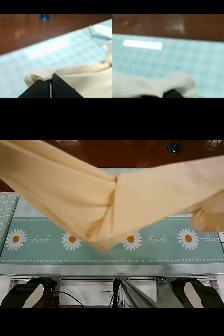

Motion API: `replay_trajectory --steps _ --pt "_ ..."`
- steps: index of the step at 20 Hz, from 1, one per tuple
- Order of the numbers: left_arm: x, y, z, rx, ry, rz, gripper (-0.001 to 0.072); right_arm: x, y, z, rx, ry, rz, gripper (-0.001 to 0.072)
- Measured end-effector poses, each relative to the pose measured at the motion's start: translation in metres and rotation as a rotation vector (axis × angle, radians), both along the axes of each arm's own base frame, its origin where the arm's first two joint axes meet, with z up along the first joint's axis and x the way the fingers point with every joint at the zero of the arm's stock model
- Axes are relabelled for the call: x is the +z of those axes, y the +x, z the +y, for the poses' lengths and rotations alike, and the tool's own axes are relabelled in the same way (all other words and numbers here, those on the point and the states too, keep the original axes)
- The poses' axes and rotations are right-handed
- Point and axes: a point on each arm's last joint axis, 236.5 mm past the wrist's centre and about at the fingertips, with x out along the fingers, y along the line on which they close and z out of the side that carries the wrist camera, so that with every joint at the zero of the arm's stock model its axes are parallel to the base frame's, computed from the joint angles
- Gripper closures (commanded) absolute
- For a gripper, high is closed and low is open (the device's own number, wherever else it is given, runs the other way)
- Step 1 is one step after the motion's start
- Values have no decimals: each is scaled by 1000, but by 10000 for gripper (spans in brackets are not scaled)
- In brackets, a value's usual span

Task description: Fold the shirts.

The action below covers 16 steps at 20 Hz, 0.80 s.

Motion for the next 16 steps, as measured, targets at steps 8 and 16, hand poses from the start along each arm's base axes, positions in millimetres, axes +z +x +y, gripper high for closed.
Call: replay_trajectory --steps 8,16 --pt "-174 56 -4 33 -47 438 679 -156 14 18 35 98 419 691" --pt "-299 111 -15 137 -112 549 678 -257 103 36 15 7 393 691"
